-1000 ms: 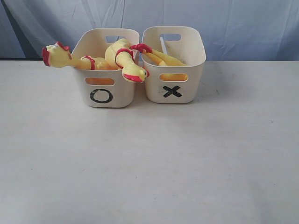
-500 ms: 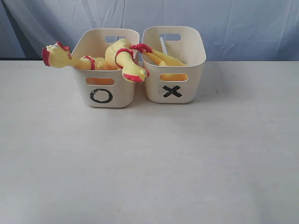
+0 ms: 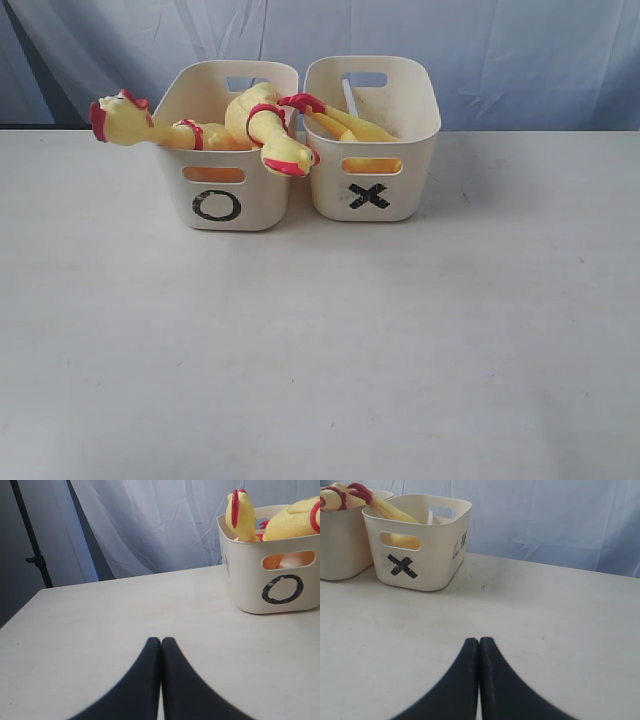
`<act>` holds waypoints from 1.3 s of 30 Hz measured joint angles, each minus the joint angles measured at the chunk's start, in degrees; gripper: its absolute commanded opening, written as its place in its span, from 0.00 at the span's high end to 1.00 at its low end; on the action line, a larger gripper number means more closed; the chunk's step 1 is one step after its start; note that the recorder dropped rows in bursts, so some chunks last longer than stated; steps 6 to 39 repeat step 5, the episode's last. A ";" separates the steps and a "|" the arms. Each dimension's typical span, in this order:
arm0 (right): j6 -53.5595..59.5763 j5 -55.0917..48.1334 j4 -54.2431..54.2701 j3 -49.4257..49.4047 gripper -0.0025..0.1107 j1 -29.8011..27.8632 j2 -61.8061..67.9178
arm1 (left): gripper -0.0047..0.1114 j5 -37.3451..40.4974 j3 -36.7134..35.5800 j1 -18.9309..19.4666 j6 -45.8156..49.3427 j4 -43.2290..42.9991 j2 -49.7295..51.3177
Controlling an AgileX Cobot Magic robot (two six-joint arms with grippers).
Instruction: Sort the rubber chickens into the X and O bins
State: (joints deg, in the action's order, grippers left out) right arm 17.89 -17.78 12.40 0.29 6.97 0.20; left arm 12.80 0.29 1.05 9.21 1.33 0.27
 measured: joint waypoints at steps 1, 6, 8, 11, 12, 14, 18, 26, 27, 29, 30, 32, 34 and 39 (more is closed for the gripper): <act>0.00 0.00 0.00 0.00 0.99 0.00 0.00 | 0.96 0.00 0.00 0.00 0.00 0.00 0.00; 0.00 0.00 0.00 0.00 0.99 0.00 0.00 | 0.96 0.00 0.00 0.00 0.00 0.00 0.00; 0.00 0.00 0.00 0.00 0.99 0.00 0.00 | 0.96 0.00 0.00 0.00 0.00 0.00 0.00; 0.00 0.00 0.00 0.00 0.99 0.00 0.00 | 0.96 0.00 0.00 0.00 0.00 0.00 0.00; 0.00 0.00 0.00 0.00 0.99 0.00 0.00 | 0.96 0.00 0.00 0.00 0.00 0.00 0.00; 0.00 0.00 0.00 0.00 0.99 0.00 0.00 | 0.96 0.00 0.00 0.00 0.00 0.00 0.00; 0.00 0.00 0.00 0.00 0.99 0.00 0.00 | 0.96 0.00 0.00 0.00 0.00 0.00 0.00; 0.00 0.00 0.00 0.00 0.99 0.00 0.00 | 0.96 0.00 0.00 0.00 0.00 0.00 0.00; 0.00 0.00 0.00 0.00 0.99 0.00 0.00 | 0.96 0.00 0.00 0.00 0.00 0.00 0.00; 0.00 0.00 0.00 0.00 0.99 0.00 0.00 | 0.96 0.00 0.00 0.00 0.00 0.00 0.00; 0.00 0.00 0.00 0.00 0.99 0.00 0.00 | 0.96 0.00 0.00 0.00 0.00 0.00 0.00; 0.00 0.00 0.00 0.00 0.99 0.00 0.00 | 0.96 0.00 0.00 0.00 0.00 0.00 0.00; 0.00 0.00 0.00 0.00 0.99 0.00 0.00 | 0.96 0.00 0.00 0.00 0.00 0.00 0.00; 0.00 0.00 0.00 0.00 0.99 0.00 0.00 | 0.96 0.00 0.00 0.00 0.00 0.00 0.00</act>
